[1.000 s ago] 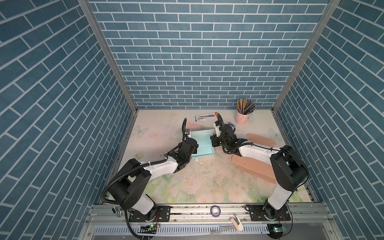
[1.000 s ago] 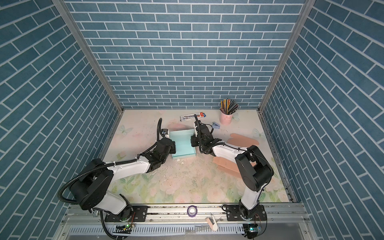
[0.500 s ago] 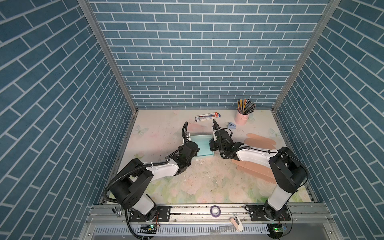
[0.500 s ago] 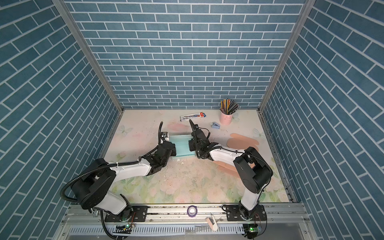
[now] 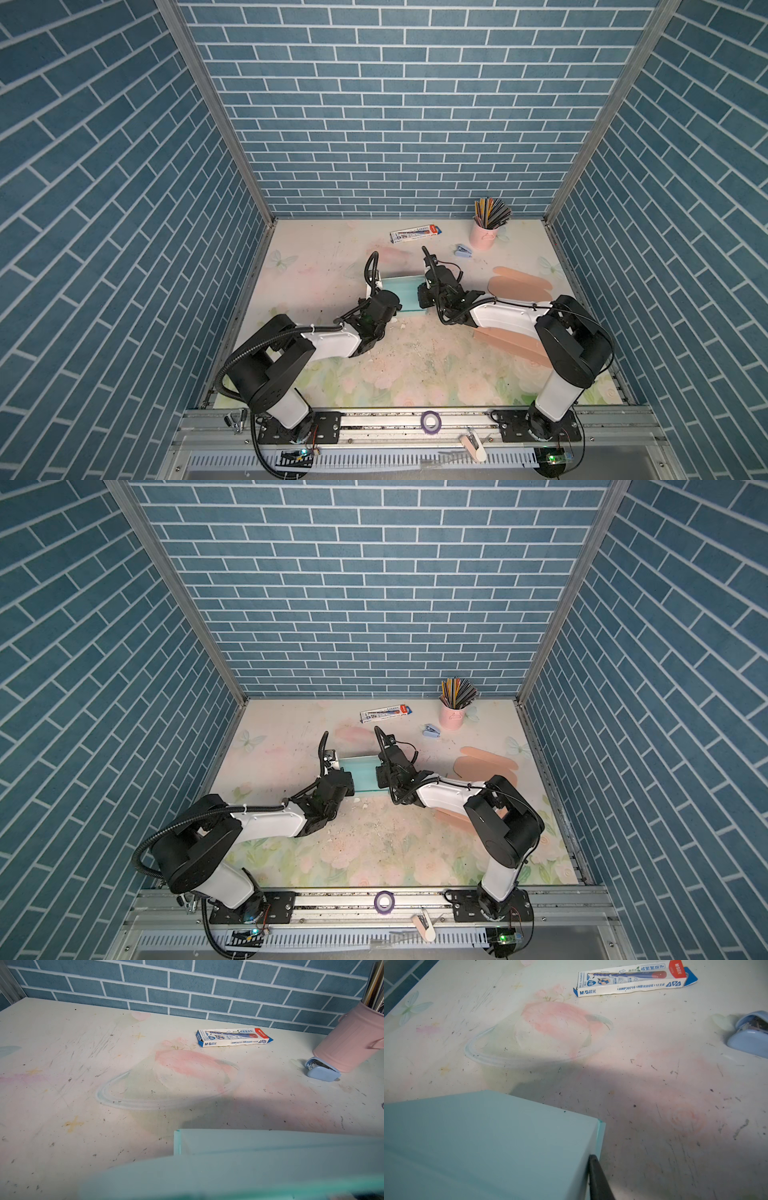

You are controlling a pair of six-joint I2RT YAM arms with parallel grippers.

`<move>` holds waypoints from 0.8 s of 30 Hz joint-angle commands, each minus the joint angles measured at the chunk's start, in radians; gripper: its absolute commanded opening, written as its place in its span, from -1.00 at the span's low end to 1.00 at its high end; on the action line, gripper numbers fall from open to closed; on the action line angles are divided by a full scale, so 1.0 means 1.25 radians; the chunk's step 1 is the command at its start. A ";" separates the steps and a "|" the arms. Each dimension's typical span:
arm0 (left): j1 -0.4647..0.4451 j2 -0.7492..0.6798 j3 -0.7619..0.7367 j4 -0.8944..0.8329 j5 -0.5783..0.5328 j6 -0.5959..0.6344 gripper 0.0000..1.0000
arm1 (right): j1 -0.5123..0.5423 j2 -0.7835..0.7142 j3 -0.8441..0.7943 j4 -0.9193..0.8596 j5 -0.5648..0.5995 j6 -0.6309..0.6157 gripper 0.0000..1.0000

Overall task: Fold the paper box
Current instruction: 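Hold the closed lid flat with both grippers pressing its edges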

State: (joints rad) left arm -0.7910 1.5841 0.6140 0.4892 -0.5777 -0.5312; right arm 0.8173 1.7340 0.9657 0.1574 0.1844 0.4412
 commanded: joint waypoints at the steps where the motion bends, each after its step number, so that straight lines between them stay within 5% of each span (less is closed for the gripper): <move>1: -0.041 0.030 -0.021 0.002 0.073 -0.016 -0.97 | 0.041 0.006 -0.019 -0.039 -0.087 0.046 -0.66; 24: -0.049 0.058 -0.064 0.052 0.070 -0.022 -0.98 | 0.047 0.034 -0.025 -0.020 -0.127 0.084 -0.66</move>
State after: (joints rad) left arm -0.8261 1.6238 0.5426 0.5812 -0.6010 -0.5331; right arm 0.8398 1.7401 0.9329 0.1238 0.1394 0.5014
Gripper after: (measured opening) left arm 0.059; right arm 0.173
